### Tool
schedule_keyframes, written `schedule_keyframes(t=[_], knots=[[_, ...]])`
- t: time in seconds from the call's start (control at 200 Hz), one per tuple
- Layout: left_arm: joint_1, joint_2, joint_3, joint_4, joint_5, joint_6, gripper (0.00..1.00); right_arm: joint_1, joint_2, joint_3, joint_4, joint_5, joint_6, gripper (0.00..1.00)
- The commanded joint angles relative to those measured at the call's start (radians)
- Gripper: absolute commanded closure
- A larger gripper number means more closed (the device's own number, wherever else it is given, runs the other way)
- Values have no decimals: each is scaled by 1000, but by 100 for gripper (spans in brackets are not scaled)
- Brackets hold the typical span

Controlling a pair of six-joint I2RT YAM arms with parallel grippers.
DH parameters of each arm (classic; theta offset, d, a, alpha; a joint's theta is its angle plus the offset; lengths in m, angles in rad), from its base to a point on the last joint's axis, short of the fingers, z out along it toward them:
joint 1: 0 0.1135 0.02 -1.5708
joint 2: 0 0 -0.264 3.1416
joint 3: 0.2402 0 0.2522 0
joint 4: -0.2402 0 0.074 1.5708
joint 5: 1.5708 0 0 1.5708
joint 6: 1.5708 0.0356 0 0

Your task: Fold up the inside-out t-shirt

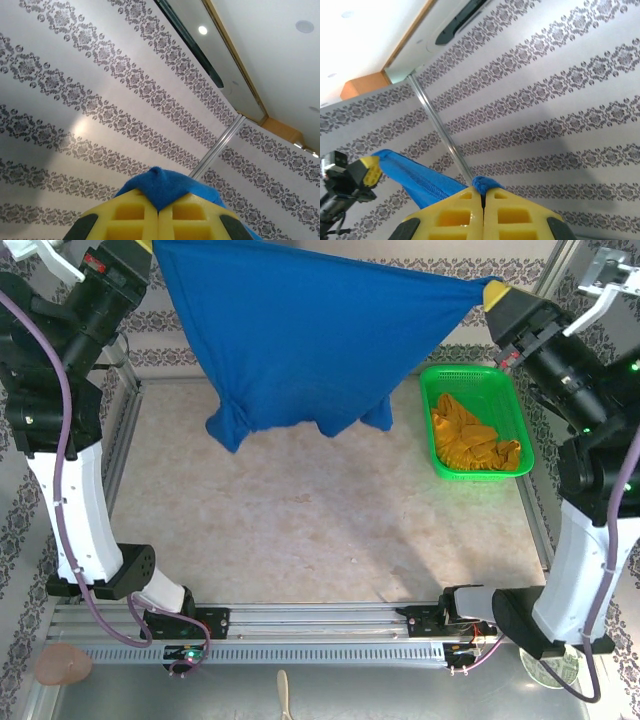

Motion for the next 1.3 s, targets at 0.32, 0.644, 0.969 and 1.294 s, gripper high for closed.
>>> schedule_keyframes(t=[0.32, 0.644, 0.969, 1.294], knots=[[21, 298, -31, -148, -60, 63, 100, 23, 249, -3, 58, -19, 30, 100], [30, 673, 313, 38, -20, -148, 100, 20, 721, 552, 16, -9, 78, 100], [86, 542, 301, 113, 18, -139, 100, -36, 585, 445, 137, -46, 98, 100], [-68, -8, -832, 189, 90, 154, 100, 22, -165, -1054, 389, 86, -30, 100]])
